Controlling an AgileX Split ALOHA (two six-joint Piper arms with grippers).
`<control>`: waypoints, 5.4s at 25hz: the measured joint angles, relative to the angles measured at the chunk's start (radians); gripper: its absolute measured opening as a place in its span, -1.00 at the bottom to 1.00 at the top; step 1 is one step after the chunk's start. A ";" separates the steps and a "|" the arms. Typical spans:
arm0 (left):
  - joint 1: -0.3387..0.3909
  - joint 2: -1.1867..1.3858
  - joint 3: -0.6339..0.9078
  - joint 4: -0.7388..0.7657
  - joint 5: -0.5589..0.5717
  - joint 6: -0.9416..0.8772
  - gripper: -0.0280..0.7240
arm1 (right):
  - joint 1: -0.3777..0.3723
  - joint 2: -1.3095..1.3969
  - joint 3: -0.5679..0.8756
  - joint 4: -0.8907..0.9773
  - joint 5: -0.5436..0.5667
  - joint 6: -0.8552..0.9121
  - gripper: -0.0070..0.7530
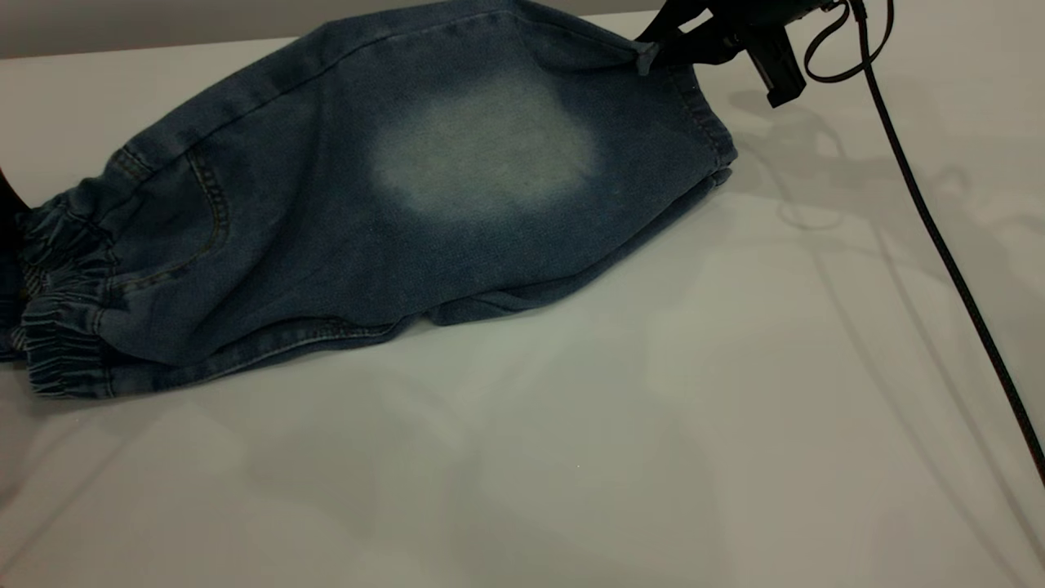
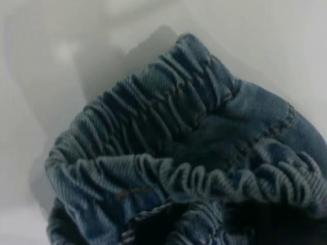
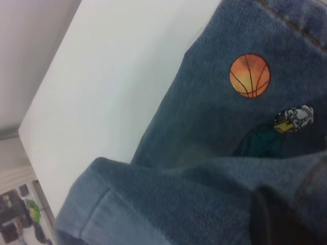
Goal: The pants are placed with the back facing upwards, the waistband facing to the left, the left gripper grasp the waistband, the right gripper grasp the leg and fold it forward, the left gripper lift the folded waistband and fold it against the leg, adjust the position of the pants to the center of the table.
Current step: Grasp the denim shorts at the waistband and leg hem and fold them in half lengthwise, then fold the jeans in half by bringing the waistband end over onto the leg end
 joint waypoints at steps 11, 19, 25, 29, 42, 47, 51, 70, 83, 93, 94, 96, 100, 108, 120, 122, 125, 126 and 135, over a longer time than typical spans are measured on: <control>0.000 -0.004 0.000 0.003 0.076 0.171 -0.03 | -0.002 -0.003 0.000 0.053 0.093 -0.153 0.09; 0.000 -0.046 0.000 0.003 0.177 0.449 0.48 | -0.002 -0.006 0.000 0.110 0.300 -0.320 0.51; 0.036 -0.185 0.000 0.003 0.110 0.678 0.49 | -0.002 -0.005 0.000 0.110 0.348 -0.335 0.52; 0.082 -0.247 0.000 0.002 0.138 0.814 0.49 | -0.003 -0.005 0.000 0.104 0.366 -0.343 0.52; 0.181 -0.241 0.009 0.470 0.257 0.794 0.48 | -0.003 -0.004 0.000 0.089 0.416 -0.342 0.52; 0.181 -0.241 0.009 0.766 0.316 0.687 0.48 | -0.003 -0.004 0.000 0.080 0.444 -0.342 0.52; 0.178 -0.241 0.009 1.003 0.317 0.549 0.48 | -0.003 -0.004 0.000 0.074 0.462 -0.342 0.52; 0.280 -0.070 -0.045 1.311 0.406 0.002 0.28 | -0.002 -0.004 0.000 0.061 0.478 -0.346 0.52; 0.277 0.037 -0.091 1.325 0.377 0.053 0.55 | -0.002 -0.003 0.000 0.043 0.478 -0.362 0.52; 0.277 0.037 -0.090 1.137 0.401 0.102 0.82 | -0.002 -0.003 0.000 0.044 0.478 -0.369 0.52; 0.277 0.037 -0.090 1.105 0.401 0.120 0.80 | -0.002 -0.003 0.000 0.044 0.478 -0.369 0.52; 0.277 0.037 -0.090 1.045 0.401 0.177 0.75 | -0.002 -0.003 0.000 0.044 0.478 -0.369 0.52; 0.277 0.052 -0.090 0.915 0.382 0.311 0.68 | -0.002 -0.003 0.000 0.044 0.478 -0.372 0.52; 0.277 0.174 -0.090 0.768 0.380 0.474 0.65 | -0.002 -0.003 0.000 0.044 0.478 -0.372 0.52; 0.215 0.264 -0.091 0.527 0.349 0.693 0.62 | -0.002 -0.003 0.000 0.039 0.478 -0.372 0.52; 0.215 0.265 -0.091 0.487 0.342 0.726 0.53 | -0.002 -0.003 0.000 0.037 0.478 -0.372 0.52; 0.215 0.268 -0.090 0.464 0.336 0.734 0.23 | 0.001 -0.003 0.000 0.036 0.479 -0.372 0.52; 0.215 0.268 -0.090 0.451 0.335 0.734 0.09 | 0.006 -0.003 0.000 0.032 0.478 -0.372 0.52; 0.215 0.261 -0.090 0.358 0.343 0.771 -0.63 | 0.090 -0.003 0.000 -0.012 0.422 -0.372 0.52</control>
